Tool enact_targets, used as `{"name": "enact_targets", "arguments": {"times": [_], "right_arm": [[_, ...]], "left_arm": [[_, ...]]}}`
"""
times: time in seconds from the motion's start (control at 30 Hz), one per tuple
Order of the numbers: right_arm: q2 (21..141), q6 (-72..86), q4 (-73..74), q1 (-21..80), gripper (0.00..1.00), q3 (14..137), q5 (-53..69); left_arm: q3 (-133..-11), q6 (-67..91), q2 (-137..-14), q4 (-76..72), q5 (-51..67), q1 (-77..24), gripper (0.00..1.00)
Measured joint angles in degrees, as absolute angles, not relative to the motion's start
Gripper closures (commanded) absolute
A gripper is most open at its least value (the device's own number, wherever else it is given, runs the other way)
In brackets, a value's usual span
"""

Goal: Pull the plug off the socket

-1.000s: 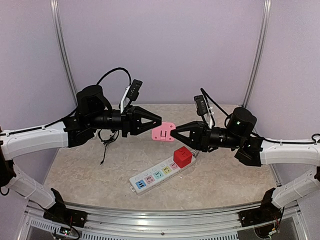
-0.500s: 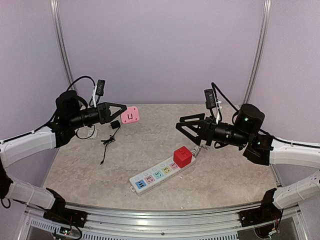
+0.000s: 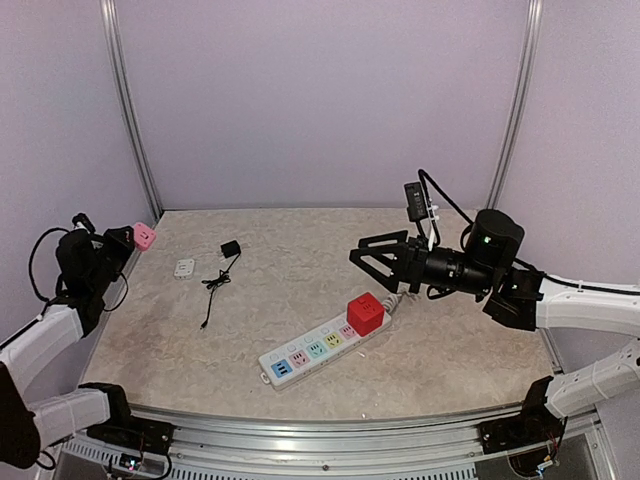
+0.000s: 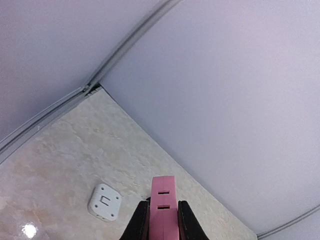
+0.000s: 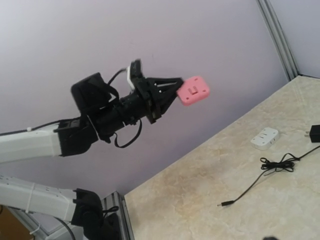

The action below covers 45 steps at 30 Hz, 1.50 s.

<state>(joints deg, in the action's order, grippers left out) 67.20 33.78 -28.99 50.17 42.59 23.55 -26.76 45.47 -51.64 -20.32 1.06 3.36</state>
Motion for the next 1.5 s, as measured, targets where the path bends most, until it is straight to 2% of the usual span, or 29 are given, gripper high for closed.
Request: {"name": "enact_targets", "arguments": {"times": [0.13,0.27,0.73,1.07,1.17,1.5], "right_arm": [[67.2,33.9,-29.0,50.1,0.13,42.4,23.6],[67.3,34.0,-29.1,50.1,0.13,42.2,23.9],[67.8,34.2,-30.1,49.6,0.13,41.7,25.5],[68.1,34.2,-30.2,49.1,0.13,41.4,25.9],[68.2,34.2,-30.2,48.8,0.13,41.4,26.0],[68.2,34.2,-30.3,48.2,0.13,41.3,26.3]], "left_arm": [[-23.9,50.6,-57.1,-23.0,4.9,15.9,1.00],[-22.5,54.2,-67.0,-27.1,10.3,21.1,1.00],[-31.6,59.4,-98.9,-40.2,19.5,21.8,1.00],[-38.0,60.5,-106.7,-40.7,20.1,19.9,0.96],[-40.3,60.6,-108.4,-40.3,19.6,19.4,0.91],[-43.6,60.2,-110.0,-36.5,17.5,17.1,0.59]]}}
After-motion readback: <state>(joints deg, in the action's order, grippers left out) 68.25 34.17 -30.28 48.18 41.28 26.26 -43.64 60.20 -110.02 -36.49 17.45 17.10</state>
